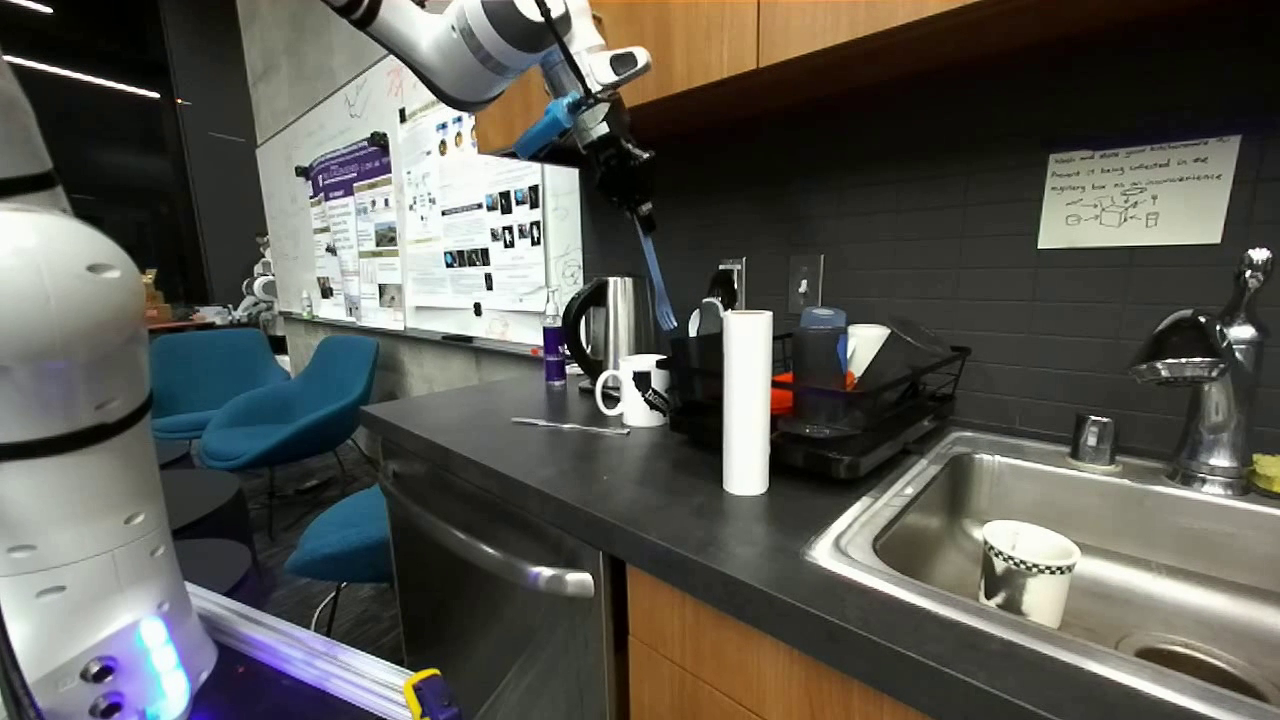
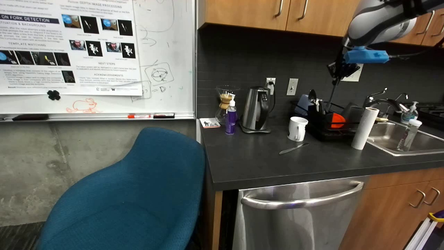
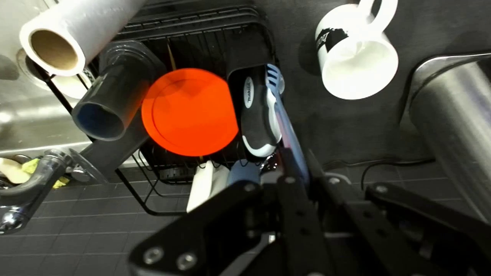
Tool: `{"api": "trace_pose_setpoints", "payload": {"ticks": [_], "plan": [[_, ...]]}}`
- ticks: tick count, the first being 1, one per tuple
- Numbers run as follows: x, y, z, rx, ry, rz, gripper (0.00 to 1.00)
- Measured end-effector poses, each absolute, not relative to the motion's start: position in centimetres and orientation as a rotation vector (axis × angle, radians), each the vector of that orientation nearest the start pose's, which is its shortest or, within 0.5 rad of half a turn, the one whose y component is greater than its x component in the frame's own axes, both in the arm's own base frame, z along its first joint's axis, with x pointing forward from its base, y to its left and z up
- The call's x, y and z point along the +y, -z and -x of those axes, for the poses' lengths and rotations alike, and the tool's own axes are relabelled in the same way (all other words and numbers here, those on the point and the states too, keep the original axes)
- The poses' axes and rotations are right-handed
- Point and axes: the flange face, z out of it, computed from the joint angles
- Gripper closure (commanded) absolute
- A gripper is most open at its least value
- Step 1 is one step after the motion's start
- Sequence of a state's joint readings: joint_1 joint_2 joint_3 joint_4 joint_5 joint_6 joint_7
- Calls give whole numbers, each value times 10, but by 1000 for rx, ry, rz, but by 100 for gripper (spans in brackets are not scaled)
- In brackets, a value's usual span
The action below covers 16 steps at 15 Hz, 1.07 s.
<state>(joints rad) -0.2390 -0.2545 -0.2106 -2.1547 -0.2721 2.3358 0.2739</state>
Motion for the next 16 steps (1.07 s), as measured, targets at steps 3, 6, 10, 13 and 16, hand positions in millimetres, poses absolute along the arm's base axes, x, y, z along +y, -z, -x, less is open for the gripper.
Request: {"api": "trace_pose_setpoints", "payload": {"ticks": [3, 6, 10, 13, 16], "plan": [[-217, -564, -447, 847, 723, 3135, 98], [-200, -567, -441, 740, 734, 3129, 98], [-186, -552, -445, 583, 763, 3141, 98], [-182, -538, -451, 481, 823, 3163, 98], [-183, -523, -459, 406, 835, 3182, 98]]}}
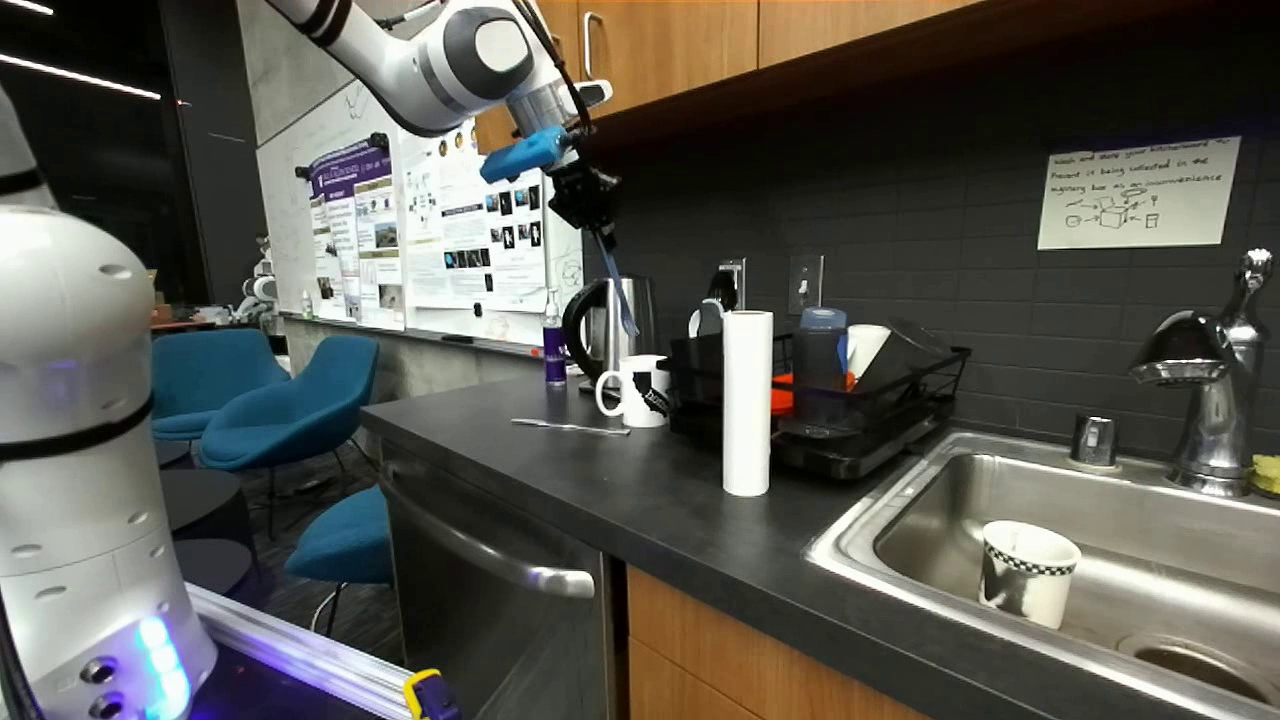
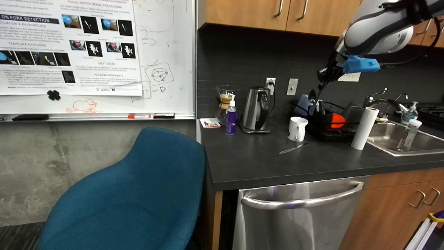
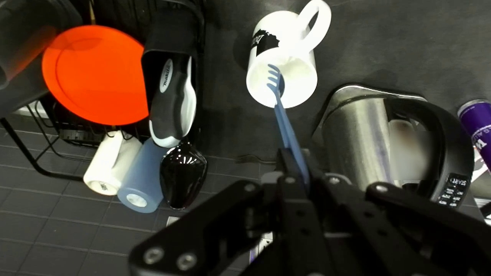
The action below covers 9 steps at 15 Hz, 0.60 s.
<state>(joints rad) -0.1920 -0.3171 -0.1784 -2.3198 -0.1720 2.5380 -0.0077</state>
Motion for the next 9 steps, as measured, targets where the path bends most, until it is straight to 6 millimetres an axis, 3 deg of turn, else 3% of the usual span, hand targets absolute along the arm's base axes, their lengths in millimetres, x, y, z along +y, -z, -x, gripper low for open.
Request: {"api": "trace_pose_setpoints", "payload": {"ticks": [9], "plan": [[-187, -486, -479, 236, 780, 3215, 98]]}}
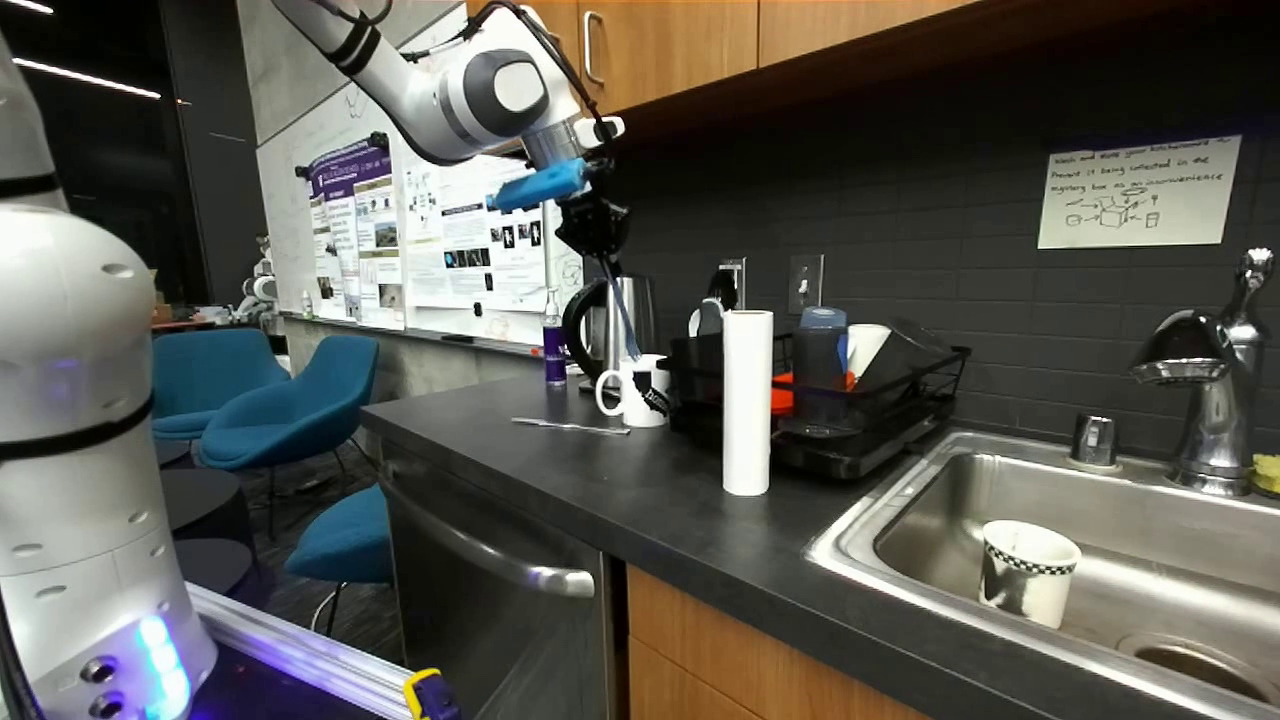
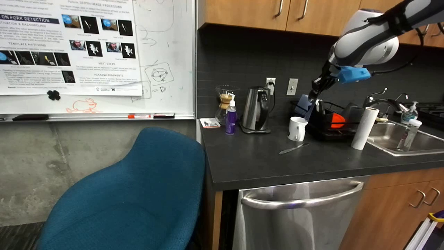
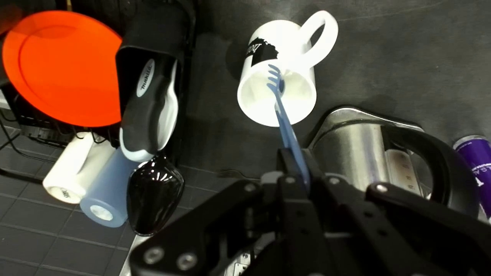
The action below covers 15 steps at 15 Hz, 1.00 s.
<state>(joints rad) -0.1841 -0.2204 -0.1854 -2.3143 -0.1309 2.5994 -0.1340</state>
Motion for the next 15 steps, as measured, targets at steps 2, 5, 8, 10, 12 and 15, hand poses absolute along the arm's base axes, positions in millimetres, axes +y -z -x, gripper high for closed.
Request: {"api": "trace_pose_setpoints", "payload": {"ticks": [2, 5, 8, 10, 12, 15], "plan": [[-189, -480, -482, 216, 767, 3214, 98], [-191, -476, -486, 187, 757, 3215, 98], [-191, -478, -488, 166, 760, 3218, 98], [-191, -481, -489, 163, 770, 3218, 98], [-192, -485, -491, 162, 780, 3218, 98], [-192, -491, -493, 161, 796, 3218, 98]]}}
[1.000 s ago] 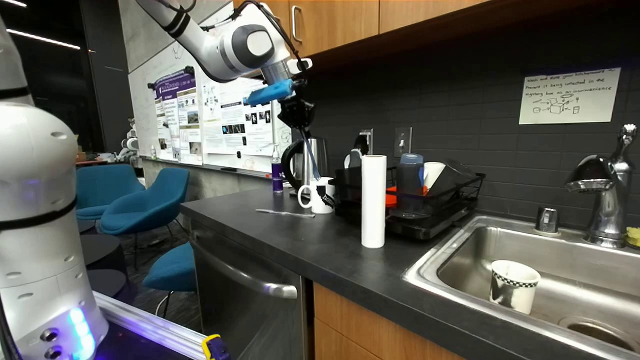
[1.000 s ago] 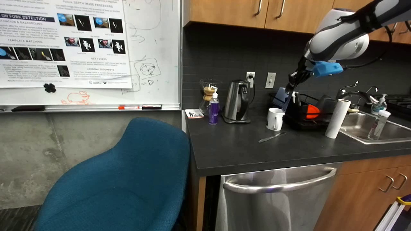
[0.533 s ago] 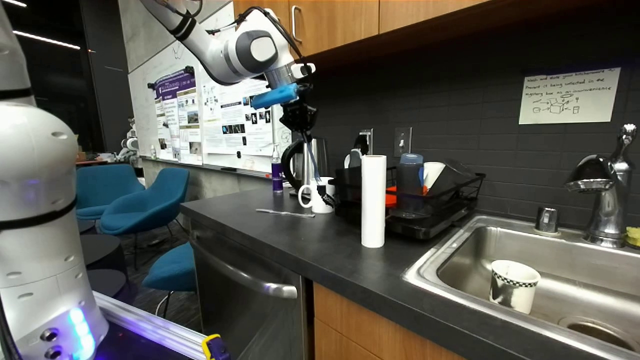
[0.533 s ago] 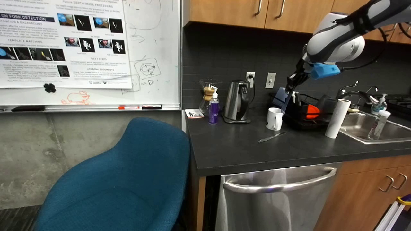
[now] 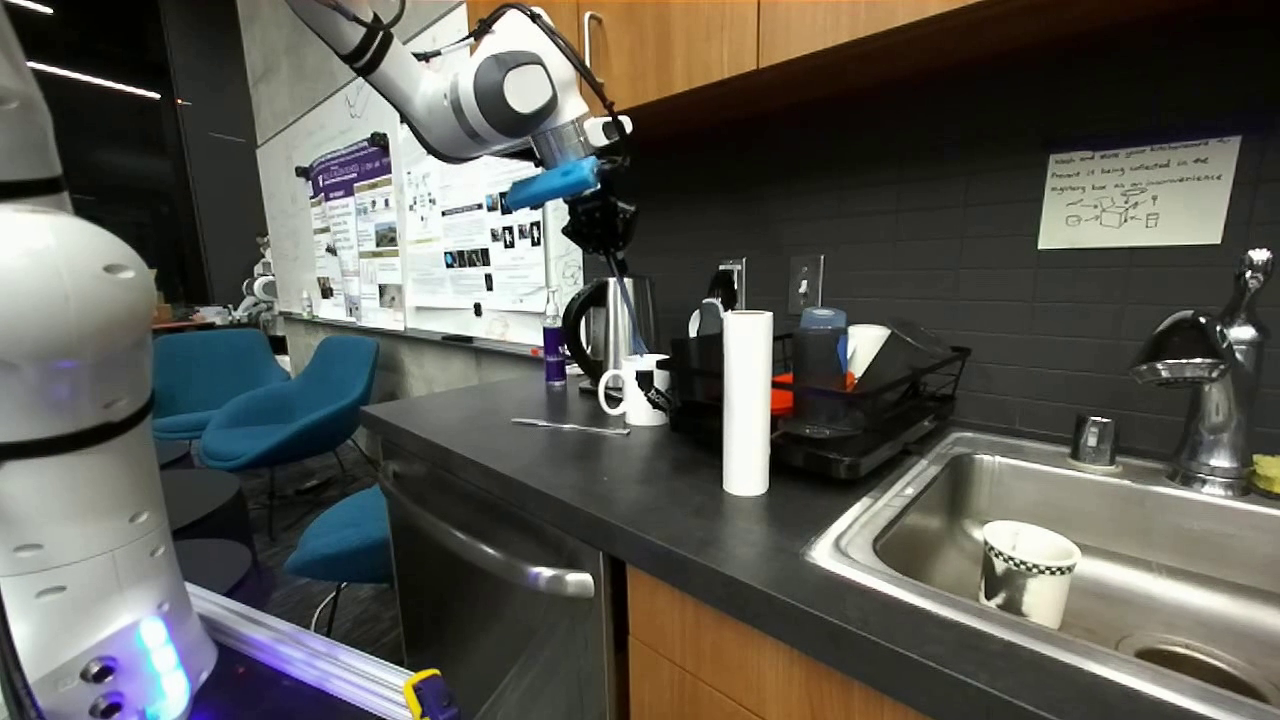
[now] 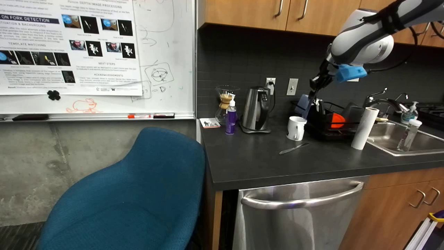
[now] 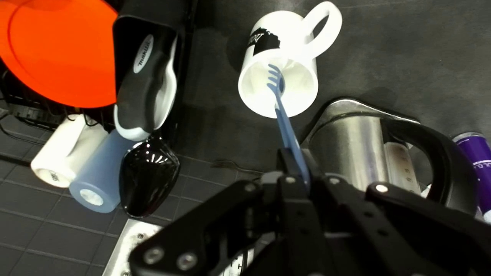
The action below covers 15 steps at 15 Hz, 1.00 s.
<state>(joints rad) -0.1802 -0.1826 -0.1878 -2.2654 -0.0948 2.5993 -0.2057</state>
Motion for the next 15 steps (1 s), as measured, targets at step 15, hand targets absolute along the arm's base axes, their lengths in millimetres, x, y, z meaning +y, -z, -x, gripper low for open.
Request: {"api": "trace_pose_setpoints", "payload": {"ticks": [15], "plan": [[-190, -460, -515, 98, 706, 3243, 68]]}}
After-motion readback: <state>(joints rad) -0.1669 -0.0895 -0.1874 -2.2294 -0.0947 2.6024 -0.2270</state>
